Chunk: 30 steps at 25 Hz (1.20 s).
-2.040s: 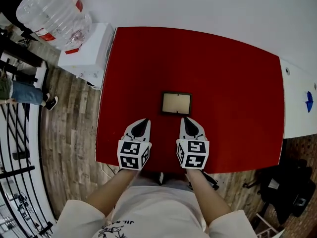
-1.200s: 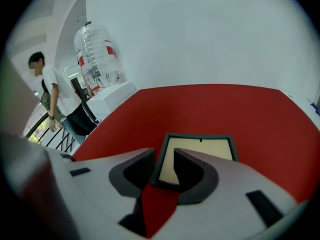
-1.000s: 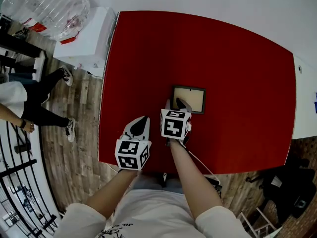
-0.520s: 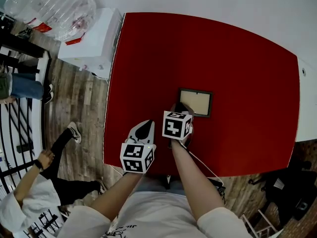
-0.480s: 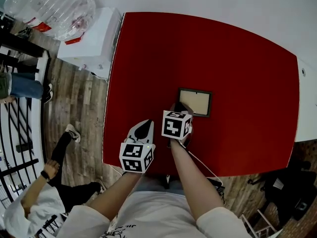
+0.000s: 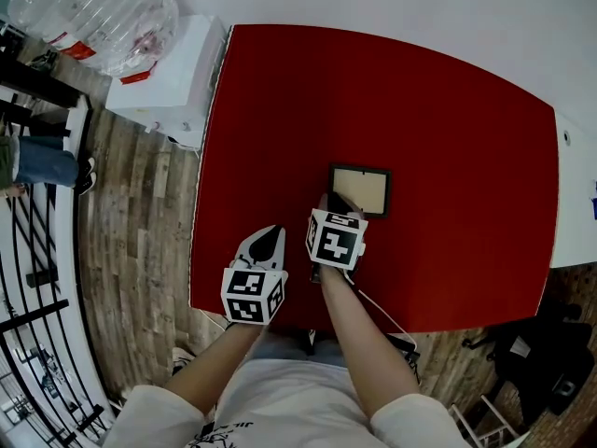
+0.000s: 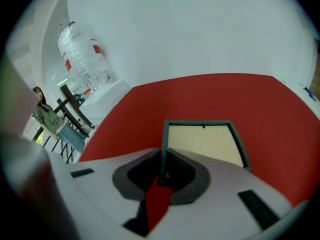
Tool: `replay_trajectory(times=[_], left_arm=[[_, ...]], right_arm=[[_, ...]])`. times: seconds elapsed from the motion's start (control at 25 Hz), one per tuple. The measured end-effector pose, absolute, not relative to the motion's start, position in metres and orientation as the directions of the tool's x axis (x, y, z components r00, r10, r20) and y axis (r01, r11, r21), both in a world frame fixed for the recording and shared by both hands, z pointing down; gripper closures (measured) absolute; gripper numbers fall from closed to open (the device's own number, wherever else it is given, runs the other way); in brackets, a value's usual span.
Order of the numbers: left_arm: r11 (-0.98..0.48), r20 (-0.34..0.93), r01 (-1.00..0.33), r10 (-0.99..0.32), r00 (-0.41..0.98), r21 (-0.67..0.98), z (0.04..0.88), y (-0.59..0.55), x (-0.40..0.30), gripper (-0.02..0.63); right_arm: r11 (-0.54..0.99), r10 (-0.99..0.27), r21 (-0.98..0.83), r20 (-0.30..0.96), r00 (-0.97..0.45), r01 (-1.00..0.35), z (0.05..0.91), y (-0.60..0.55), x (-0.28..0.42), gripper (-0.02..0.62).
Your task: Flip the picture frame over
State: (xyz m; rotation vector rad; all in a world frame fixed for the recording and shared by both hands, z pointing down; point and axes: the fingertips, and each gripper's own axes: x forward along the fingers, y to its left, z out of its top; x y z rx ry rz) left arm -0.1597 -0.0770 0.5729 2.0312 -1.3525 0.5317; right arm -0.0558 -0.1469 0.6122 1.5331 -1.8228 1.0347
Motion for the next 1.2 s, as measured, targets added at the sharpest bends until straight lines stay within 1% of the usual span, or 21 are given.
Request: replay_trajectory(times=[0.2,0.36,0.52,0.68,0.8,1.04,1.2], left_arm=[[-0.280,0.633,-0.916,-0.661,0.402,0.288,0.572,-0.076,-0.154,0.600],[-0.291,0.628,-0.910,-0.659,0.414,0.295,0.570,-0.076,-0.147,0.600],[-0.307,0.622,-0.903,-0.655,0.429,0.299,0.568,-0.075,-0.138,0.600],[-0.321,0.620,-0.897,-0.649,0.441,0.302,0.568,-0.074,-0.130,0.600],[-0.331,0.616,-0.893,-0.647,0.449,0.304,0.567,-0.073,-0.124,0.600],[-0.360,0.605,-0.881,-0.640,0.473,0.308,0.566,-0.077,-0.112,0.600],[-0.406,0.594,-0.861,-0.626,0.505,0.305,0.566,-0.081,-0.099,0.600]], right_arm=[[0.041,-0.591,-0.347,0.748,-0.303,-0.937,0.588,-0.145,-0.054,0.552],[0.029,-0.598,-0.491,0.689,-0.409,-0.870,0.559,-0.145,-0.059,0.552],[0.027,-0.624,-0.648,0.584,-0.519,-0.761,0.537,-0.145,-0.060,0.552],[0.011,-0.640,-0.745,0.508,-0.577,-0.667,0.528,-0.144,-0.053,0.552],[-0.001,-0.657,-0.822,0.429,-0.620,-0.569,0.522,-0.144,-0.048,0.552],[0.011,-0.683,-0.930,0.262,-0.682,-0.368,0.509,-0.148,-0.037,0.552],[-0.003,-0.697,-0.959,0.206,-0.687,-0.285,0.510,-0.146,-0.023,0.554]])
